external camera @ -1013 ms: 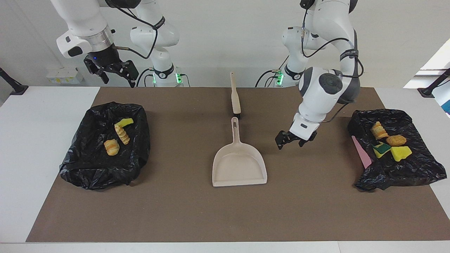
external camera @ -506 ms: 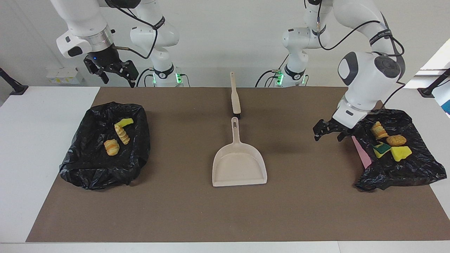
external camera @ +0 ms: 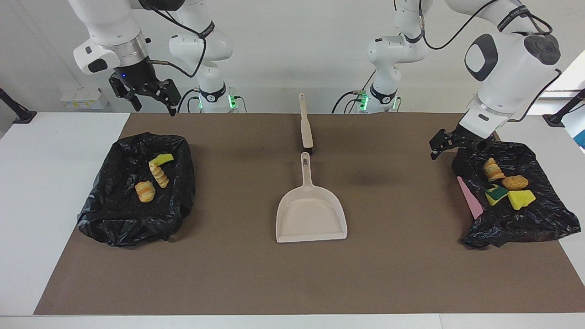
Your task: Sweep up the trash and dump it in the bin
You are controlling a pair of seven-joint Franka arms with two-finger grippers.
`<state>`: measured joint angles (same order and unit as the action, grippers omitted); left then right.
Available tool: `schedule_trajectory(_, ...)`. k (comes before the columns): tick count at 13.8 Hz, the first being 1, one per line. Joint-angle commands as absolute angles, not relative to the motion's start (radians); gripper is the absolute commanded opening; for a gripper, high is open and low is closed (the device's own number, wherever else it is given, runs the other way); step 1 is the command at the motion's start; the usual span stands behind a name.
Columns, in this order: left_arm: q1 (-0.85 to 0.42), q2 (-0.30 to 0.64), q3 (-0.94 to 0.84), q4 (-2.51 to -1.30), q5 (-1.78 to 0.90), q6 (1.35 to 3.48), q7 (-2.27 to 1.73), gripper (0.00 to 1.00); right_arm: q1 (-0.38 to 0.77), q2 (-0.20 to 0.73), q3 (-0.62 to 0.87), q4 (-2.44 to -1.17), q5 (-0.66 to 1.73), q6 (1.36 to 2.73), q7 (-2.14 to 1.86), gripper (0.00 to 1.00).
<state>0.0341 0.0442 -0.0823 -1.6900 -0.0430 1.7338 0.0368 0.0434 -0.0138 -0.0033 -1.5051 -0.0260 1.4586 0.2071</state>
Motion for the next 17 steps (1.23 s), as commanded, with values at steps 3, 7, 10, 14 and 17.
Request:
schedule_trajectory(3,0.037,-0.018,-0.087,-1.686,-0.008,1.626,0.054,1.00,0.043,-0.029,-0.002,-1.525,-0.018,1.480,0.175,1.00)
schedule_trajectory(7,0.038,-0.046,-0.086,-1.672,-0.008,1.600,0.067,1.00,0.043,-0.029,0.000,-1.526,-0.018,1.479,0.175,1.00)
schedule_trajectory(10,0.041,-0.058,-0.083,-1.651,-0.006,1.549,0.094,1.00,0.043,-0.029,0.000,-1.529,-0.018,1.479,0.178,1.00)
schedule_trajectory(14,0.040,-0.046,-0.086,-1.601,-0.003,1.520,0.095,1.00,0.043,-0.029,0.000,-1.529,-0.018,1.480,0.179,1.00)
schedule_trajectory(17,0.040,-0.043,-0.084,-1.600,-0.005,1.532,0.095,1.00,0.043,-0.029,0.000,-1.529,-0.018,1.480,0.179,1.00)
